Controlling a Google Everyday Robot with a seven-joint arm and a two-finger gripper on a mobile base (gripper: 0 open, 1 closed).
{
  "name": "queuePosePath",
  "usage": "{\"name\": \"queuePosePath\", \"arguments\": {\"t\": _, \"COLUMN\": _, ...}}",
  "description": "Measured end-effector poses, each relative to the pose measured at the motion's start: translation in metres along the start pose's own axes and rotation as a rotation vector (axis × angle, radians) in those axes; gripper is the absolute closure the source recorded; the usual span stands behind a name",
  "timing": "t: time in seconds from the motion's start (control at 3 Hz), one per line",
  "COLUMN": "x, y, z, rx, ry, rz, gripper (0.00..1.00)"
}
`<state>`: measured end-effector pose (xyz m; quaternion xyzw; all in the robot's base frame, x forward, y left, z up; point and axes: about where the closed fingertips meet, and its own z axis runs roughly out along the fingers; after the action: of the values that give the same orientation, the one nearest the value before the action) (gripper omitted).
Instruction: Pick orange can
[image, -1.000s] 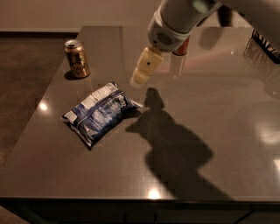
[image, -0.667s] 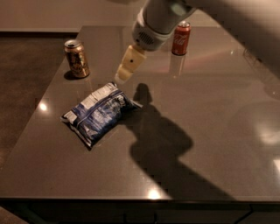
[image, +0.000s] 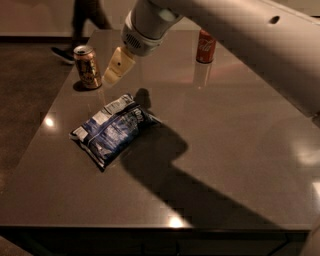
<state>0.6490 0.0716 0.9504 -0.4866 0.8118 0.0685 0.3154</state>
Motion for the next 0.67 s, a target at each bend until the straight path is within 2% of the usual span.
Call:
{"name": "queuePosePath", "arguments": {"t": 0.33, "x": -0.021, "y": 0.004, "z": 0.011, "rx": 0.013, "ry": -0.06, "rz": 0.033, "gripper": 0.0}}
{"name": "queuePosePath", "arguments": {"t": 0.67, "x": -0.024, "y": 0.001, "z": 0.025, "rx": 0.006, "ry": -0.057, "rz": 0.045, "gripper": 0.0}}
